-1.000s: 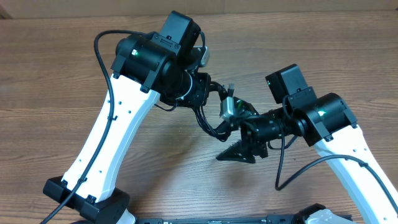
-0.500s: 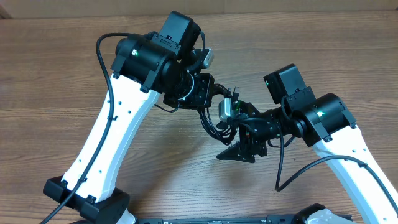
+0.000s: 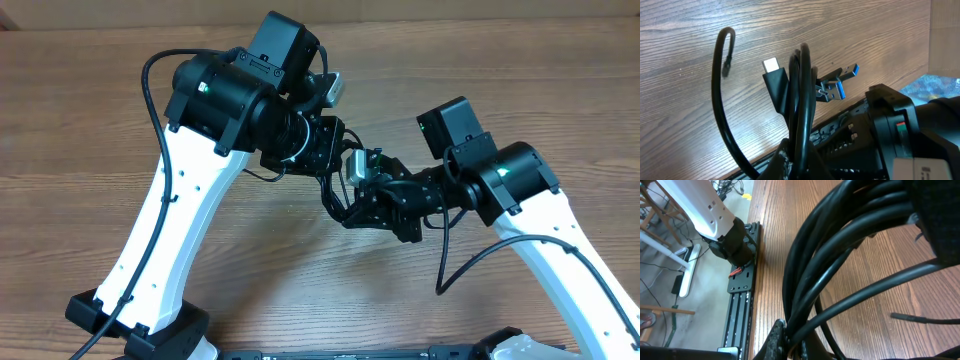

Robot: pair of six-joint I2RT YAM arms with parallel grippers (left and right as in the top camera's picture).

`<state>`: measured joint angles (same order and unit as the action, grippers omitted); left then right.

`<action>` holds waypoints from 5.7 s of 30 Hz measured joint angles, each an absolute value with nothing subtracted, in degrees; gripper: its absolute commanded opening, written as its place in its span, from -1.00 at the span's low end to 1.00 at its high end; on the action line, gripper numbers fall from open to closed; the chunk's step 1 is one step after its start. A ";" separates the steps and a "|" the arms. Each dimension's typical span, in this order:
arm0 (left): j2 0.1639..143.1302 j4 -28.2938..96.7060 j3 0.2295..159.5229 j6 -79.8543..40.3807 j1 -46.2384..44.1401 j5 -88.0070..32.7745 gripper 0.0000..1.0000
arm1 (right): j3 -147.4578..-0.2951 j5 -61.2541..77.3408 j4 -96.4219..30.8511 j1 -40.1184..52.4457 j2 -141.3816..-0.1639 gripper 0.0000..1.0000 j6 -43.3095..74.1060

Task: Untangle cables

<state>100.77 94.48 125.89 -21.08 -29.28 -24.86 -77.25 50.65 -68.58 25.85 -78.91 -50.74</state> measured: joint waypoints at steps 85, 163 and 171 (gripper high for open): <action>100.77 81.38 126.74 -28.73 -29.10 -31.94 -0.91 | -77.47 53.17 -63.79 16.27 -76.58 -0.92 -36.07; 100.77 84.18 126.74 -29.34 -21.76 -35.40 -0.92 | -77.52 50.74 -59.33 15.90 -76.03 -0.92 -29.61; 100.75 86.65 126.74 -27.64 -20.14 -35.40 -0.92 | -77.52 49.01 -58.70 12.67 -76.03 -0.92 -26.48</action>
<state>100.75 86.65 126.74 -27.64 -20.14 -35.40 -77.52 49.01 -58.70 12.67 -76.03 -26.48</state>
